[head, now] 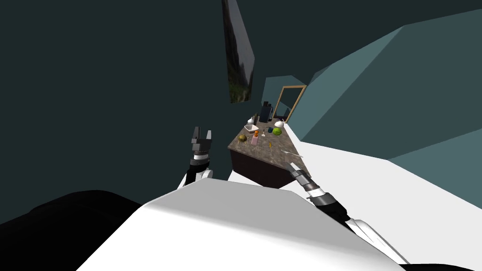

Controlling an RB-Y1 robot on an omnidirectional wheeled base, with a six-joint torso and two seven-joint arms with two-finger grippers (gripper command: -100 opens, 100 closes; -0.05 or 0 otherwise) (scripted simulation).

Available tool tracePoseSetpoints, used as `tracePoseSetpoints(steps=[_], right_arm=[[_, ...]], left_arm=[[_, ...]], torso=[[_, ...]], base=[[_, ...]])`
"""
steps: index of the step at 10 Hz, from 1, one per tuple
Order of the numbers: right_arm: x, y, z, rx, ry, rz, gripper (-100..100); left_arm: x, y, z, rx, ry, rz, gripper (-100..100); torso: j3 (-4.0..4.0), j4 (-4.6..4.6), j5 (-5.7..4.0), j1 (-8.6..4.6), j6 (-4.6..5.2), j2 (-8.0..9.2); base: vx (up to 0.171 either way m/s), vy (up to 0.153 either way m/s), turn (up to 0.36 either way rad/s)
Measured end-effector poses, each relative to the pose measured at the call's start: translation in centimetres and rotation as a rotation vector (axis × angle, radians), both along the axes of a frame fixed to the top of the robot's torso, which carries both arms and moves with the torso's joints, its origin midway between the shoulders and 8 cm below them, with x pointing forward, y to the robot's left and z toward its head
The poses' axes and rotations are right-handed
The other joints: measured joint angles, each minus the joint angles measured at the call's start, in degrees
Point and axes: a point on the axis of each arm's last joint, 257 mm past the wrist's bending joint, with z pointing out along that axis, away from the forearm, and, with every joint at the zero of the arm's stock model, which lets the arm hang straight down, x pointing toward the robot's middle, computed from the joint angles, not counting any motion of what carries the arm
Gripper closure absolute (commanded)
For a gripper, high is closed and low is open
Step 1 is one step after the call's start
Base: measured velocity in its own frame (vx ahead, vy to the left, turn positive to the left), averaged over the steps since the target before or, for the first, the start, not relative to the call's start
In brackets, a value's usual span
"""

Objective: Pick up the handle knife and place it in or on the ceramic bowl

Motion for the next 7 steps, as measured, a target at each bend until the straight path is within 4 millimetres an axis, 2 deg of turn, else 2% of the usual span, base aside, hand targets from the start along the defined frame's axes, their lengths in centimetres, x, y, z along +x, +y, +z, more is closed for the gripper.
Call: tracePoseSetpoints(steps=[7], right_arm=[[2.0,2.1,0.1,-0.299,-0.06,0.176,-100]], left_arm=[[0.0,0.0,0.0,0.0,0.0,0.0,0]], torso=[[0.01,0.0,0.01,0.07,0.02,0.02]], base=[[0.0,-0.027,0.058]])
